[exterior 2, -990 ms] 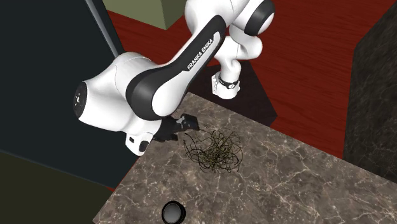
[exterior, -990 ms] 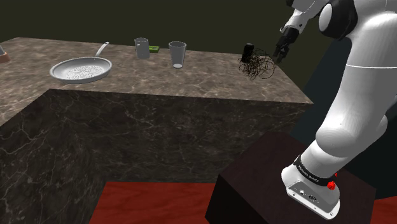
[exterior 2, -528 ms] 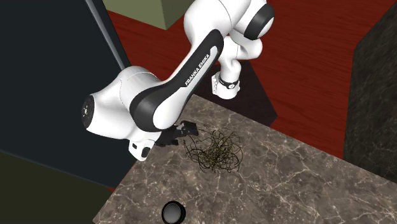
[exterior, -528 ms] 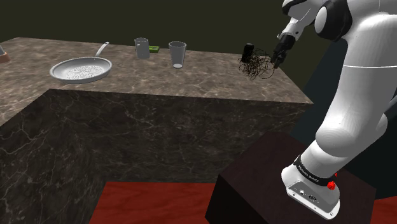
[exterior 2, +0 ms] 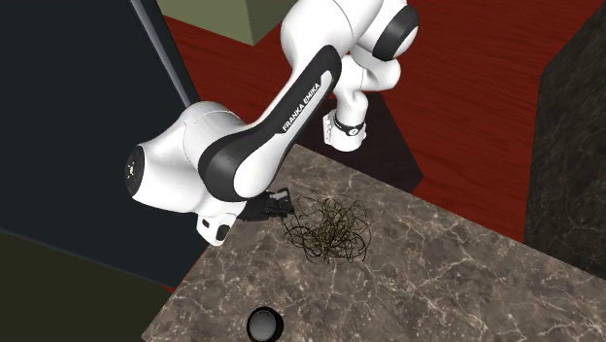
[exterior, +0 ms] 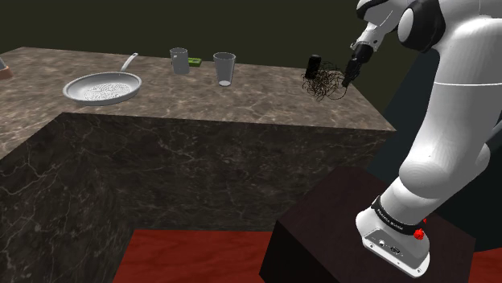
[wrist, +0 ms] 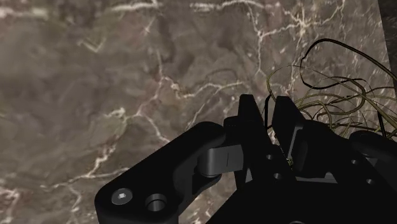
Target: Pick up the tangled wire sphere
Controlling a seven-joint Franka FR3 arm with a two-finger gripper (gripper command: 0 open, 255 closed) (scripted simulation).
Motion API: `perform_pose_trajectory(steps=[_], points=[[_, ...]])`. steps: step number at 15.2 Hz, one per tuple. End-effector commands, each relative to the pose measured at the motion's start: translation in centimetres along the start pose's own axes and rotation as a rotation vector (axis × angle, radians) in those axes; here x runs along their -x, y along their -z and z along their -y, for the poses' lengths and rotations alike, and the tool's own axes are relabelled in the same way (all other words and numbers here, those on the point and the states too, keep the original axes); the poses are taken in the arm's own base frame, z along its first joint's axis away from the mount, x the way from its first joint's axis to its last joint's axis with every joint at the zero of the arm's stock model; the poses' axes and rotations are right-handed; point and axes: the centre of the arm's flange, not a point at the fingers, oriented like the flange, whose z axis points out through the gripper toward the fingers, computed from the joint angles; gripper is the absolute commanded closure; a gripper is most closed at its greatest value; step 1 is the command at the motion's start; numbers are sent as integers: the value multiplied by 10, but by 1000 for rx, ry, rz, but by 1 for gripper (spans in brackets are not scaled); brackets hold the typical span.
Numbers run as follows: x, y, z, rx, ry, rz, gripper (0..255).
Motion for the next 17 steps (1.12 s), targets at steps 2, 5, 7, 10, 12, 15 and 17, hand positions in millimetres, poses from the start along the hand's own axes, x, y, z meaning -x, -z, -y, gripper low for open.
perform_pose_trajectory(steps=[2,5,7,10,12,15,17], points=[[0,0,0,0,0,1,255],[1,8,6,0,0,1,255],[1,17,12,0,0,1,255],[2,30,21,0,0,1,255],[3,38,27,0,0,1,255],[4,51,36,0,0,1,255],[4,60,42,0,0,1,255]])
